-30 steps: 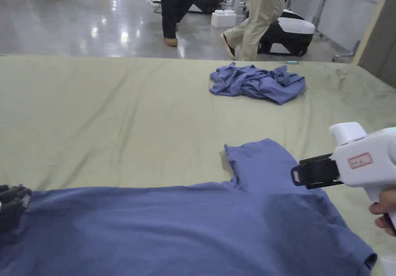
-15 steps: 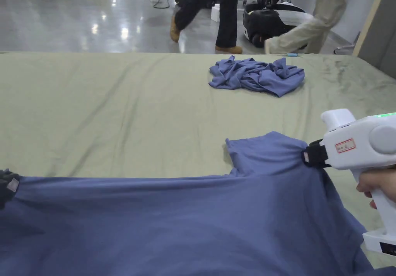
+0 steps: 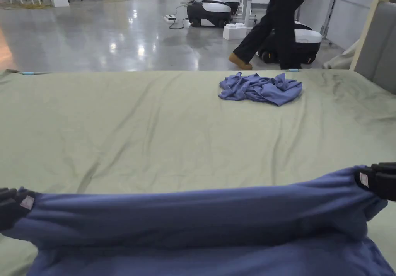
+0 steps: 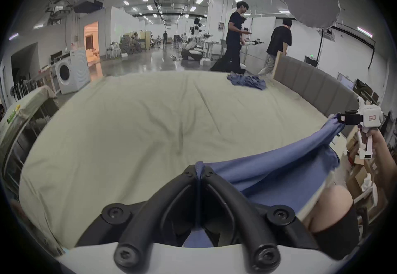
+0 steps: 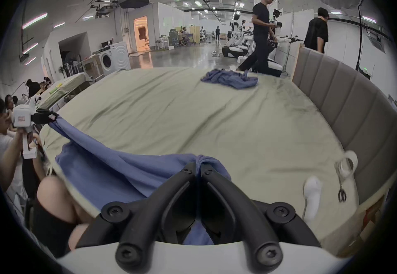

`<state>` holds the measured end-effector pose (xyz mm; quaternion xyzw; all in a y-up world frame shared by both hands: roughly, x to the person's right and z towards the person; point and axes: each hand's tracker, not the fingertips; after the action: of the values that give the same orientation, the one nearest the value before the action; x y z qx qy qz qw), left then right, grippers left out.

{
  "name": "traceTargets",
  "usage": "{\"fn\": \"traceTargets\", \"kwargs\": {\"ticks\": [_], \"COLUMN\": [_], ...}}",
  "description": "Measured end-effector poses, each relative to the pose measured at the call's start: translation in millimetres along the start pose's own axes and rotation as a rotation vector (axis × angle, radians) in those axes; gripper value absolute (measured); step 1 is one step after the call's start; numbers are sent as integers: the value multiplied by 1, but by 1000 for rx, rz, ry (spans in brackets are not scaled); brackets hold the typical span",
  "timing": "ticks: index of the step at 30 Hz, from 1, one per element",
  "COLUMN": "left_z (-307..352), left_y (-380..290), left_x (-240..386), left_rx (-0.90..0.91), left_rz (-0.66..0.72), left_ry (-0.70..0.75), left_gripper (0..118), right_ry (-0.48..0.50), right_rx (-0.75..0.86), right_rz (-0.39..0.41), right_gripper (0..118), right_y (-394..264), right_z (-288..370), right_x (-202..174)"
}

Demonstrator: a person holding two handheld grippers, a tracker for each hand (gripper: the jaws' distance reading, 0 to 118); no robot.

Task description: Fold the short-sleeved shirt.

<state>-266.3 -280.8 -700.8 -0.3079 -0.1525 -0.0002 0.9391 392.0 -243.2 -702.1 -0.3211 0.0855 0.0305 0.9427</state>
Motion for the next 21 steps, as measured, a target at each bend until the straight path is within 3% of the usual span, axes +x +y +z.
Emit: {"fn": "traceTargets", "kwargs": {"ticks": [2, 3, 4, 11, 13, 14, 15, 16, 17, 19, 20, 21], "left_z": [5, 5, 2, -23, -24, -20, -16, -10, -3, 25, 46, 62], "left_y": [-35, -50, -66, -136, -139, -137, -133, -130, -124, -119, -116, -114], "left_x": [1, 1, 2, 11, 1, -1, -3, -3, -5, -15, -11, -14], "left_rx": [-49, -81, -111, -153, -83, -78, -85, -119, -200, -99, -57, -41], "left_rz": [32, 42, 57, 93, 111, 140, 163, 183, 192, 195, 200, 219], "left_ry": [-24, -16, 1, 21, 24, 13, -5, -15, 7, -42, -69, -79], "left_gripper": [0, 0, 1, 4, 27, 55, 101, 118, 118, 118, 118, 117], "right_ry": [2, 2, -1, -112, -121, -153, -222, -275, -312, -277, -263, -258], "right_rx": [-27, -50, -72, -173, -107, -116, -123, -139, -153, -47, 13, 57], "right_rz": [-7, -6, -3, 31, 8, 6, 7, -12, -42, -70, -60, -49], "right_gripper": [4, 4, 4, 5, 25, 47, 91, 110, 111, 99, 81, 21], "right_y": [-37, -50, -68, -160, -170, -172, -172, -171, -169, -160, -157, -153], "right_z": [17, 28, 32, 1, -1, 0, 2, 7, 15, 44, 62, 81], "right_x": [-4, -32, -37, -45, -46, -44, -40, -36, -31, -32, -33, -37]}}
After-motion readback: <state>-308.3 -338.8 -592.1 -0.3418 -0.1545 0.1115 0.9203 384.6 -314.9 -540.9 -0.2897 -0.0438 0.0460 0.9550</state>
